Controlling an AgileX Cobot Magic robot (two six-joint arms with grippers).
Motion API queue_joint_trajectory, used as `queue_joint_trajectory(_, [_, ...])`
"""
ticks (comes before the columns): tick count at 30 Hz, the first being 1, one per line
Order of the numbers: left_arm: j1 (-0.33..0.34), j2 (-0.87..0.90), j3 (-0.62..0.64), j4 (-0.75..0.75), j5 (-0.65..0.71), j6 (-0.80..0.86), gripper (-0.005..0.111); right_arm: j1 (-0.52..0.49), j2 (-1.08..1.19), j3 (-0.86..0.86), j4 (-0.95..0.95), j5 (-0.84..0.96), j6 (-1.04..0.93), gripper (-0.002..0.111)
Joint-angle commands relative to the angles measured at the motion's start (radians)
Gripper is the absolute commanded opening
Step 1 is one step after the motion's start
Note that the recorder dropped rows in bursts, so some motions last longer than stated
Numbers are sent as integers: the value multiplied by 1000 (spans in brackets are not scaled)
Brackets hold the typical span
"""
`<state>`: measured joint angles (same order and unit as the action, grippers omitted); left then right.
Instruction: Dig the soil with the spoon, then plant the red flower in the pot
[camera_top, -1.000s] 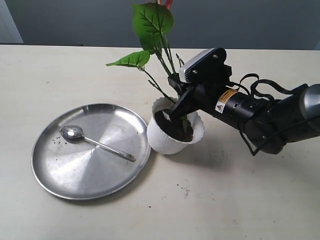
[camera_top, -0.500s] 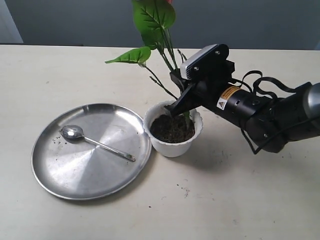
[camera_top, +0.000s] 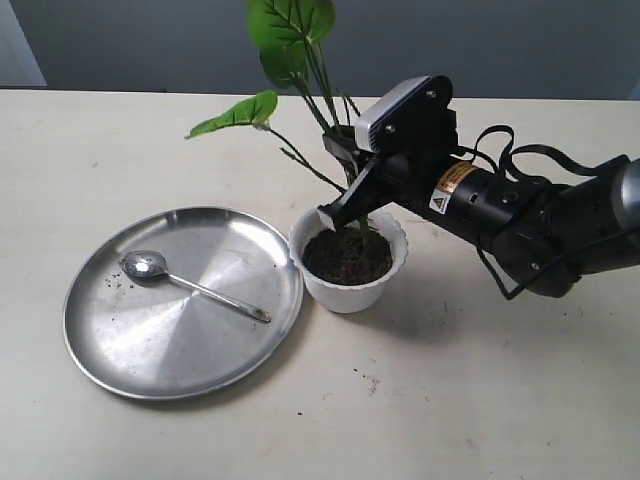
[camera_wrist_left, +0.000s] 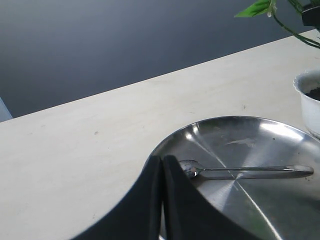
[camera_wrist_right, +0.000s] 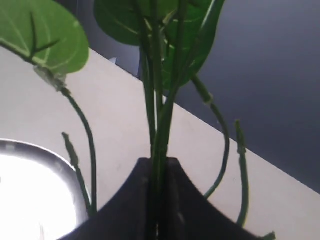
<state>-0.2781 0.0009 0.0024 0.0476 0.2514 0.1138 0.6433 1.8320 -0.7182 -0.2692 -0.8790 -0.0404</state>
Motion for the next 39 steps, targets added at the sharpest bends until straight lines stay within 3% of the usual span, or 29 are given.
queue_joint_trajectory(1, [-5,-1,-2,-8,-13,-2,0,-2,-9,-3,14,-83,59,2])
queue_joint_trajectory(4, [-5,-1,-2,-8,-13,-2,0,-2,-9,2,59,-91,78,2])
queue_joint_trajectory(8, [-5,-1,-2,-8,-13,-2,0,-2,-9,104,146,-342,78,2])
queue_joint_trajectory(39, [-5,-1,-2,-8,-13,-2,0,16,191,95,-88,-342,75,2])
